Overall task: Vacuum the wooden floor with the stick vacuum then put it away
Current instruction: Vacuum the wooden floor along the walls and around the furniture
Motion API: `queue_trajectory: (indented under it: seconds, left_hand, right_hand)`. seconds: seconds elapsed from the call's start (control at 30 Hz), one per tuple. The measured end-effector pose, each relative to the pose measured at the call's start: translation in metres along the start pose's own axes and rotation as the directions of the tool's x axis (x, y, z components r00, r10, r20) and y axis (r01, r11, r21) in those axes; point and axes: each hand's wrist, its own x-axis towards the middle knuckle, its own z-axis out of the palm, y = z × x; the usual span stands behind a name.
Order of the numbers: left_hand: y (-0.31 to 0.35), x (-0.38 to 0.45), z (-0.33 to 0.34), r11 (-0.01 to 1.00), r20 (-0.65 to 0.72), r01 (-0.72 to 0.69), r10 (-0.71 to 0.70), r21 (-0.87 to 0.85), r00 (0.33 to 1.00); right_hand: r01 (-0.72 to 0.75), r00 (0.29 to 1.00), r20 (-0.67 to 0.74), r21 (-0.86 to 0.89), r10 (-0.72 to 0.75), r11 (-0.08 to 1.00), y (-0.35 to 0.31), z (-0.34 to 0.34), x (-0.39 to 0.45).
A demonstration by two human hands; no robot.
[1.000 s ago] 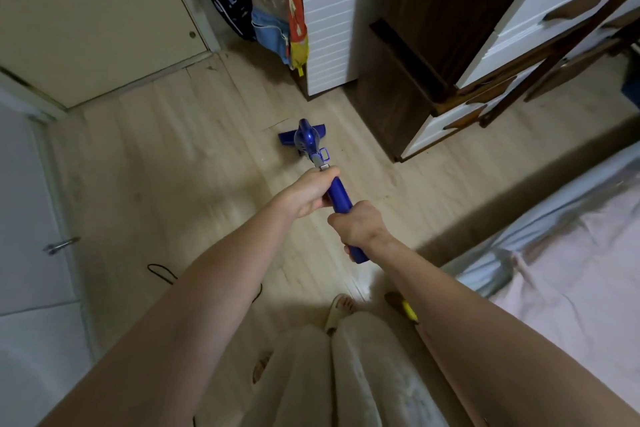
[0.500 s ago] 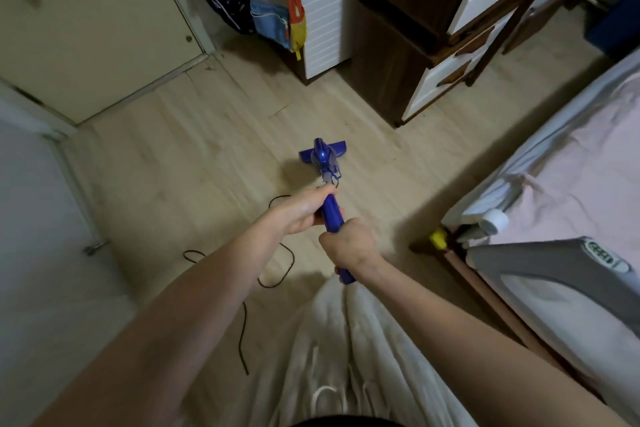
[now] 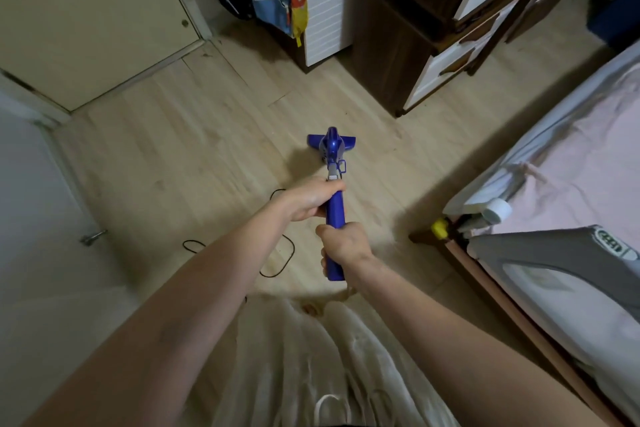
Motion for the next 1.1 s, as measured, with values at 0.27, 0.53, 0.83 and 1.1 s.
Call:
queue_trajectory:
  seconds: [0.27, 0.53, 0.83, 1.1]
  left_hand:
    - [0.080, 0.072, 0.013, 0.998, -0.063, -0.020, 0.016, -0.067, 0.998]
    - [0.151, 0.127, 0.033, 0.991, -0.118, -0.026, 0.010, -0.133, 0.993]
    - [0.178, 0.119, 0.053, 0.983, -0.058, 0.012, -0.023, -0.184, 0.998]
    - [0.203, 0.151, 0.059, 0.958, -0.116, 0.006, -0.041, -0.285, 0.992]
  right_hand:
    - [0.036, 0.999, -0.020, -0.140, -0.040, 0.989, -0.077, -0.058, 0.068]
    - [0.056, 0.997, 0.070, -0.160, -0.046, 0.986, -0.143, -0.114, 0.124]
    - [0.023, 0.987, 0.161, -0.192, 0.009, 0.981, -0.169, -0.163, 0.095]
    - [0.070, 0.988, 0.151, -0.290, -0.027, 0.955, -0.196, -0.178, 0.137]
